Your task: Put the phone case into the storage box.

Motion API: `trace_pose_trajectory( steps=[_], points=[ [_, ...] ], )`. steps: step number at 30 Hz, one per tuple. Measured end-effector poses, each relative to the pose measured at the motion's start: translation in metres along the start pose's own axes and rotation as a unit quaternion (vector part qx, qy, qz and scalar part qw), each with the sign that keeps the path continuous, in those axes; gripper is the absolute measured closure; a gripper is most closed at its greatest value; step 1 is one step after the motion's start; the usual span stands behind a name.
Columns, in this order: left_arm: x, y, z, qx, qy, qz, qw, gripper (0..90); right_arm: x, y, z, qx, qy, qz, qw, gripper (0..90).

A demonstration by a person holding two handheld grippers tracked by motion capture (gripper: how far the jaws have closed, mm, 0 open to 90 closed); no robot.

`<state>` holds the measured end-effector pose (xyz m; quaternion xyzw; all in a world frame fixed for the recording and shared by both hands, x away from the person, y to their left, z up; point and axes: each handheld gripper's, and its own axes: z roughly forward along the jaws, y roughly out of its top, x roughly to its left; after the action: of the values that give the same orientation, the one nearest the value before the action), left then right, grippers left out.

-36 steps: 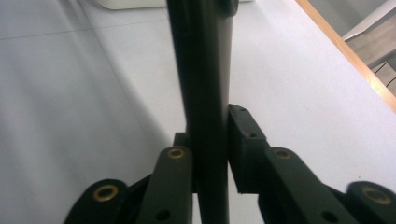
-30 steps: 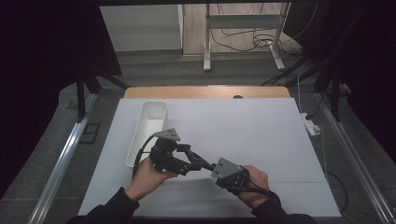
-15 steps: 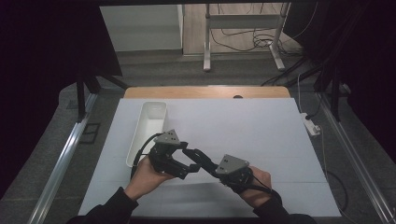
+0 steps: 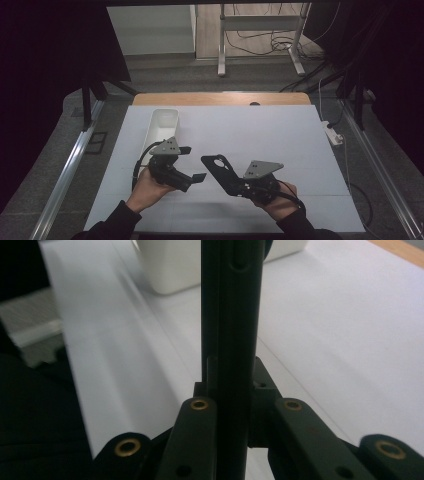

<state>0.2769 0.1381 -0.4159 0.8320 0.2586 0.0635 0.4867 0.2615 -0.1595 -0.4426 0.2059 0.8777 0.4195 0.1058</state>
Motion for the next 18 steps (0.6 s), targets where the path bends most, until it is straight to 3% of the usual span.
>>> trace_pose_trajectory(
  steps=[2, 10, 18],
  points=[
    [0.0000, -0.0009, -0.0032, -0.003, -0.001, 0.007, 1.0000, 0.0, -0.0033, -0.0018, -0.0037, -0.010, 0.020, 0.010, 0.9997, 84.2],
    [0.0014, -0.0031, -0.0070, -0.010, -0.010, 0.000, 0.9999, 1.7, -0.0040, -0.0046, -0.0050, -0.019, 0.045, 0.018, 0.9986, 84.3],
    [0.0031, -0.0046, -0.0068, -0.017, -0.033, -0.011, 0.9992, 17.5, -0.0017, -0.0042, -0.0045, -0.028, 0.058, 0.020, 0.9977, 84.3]
  ],
)
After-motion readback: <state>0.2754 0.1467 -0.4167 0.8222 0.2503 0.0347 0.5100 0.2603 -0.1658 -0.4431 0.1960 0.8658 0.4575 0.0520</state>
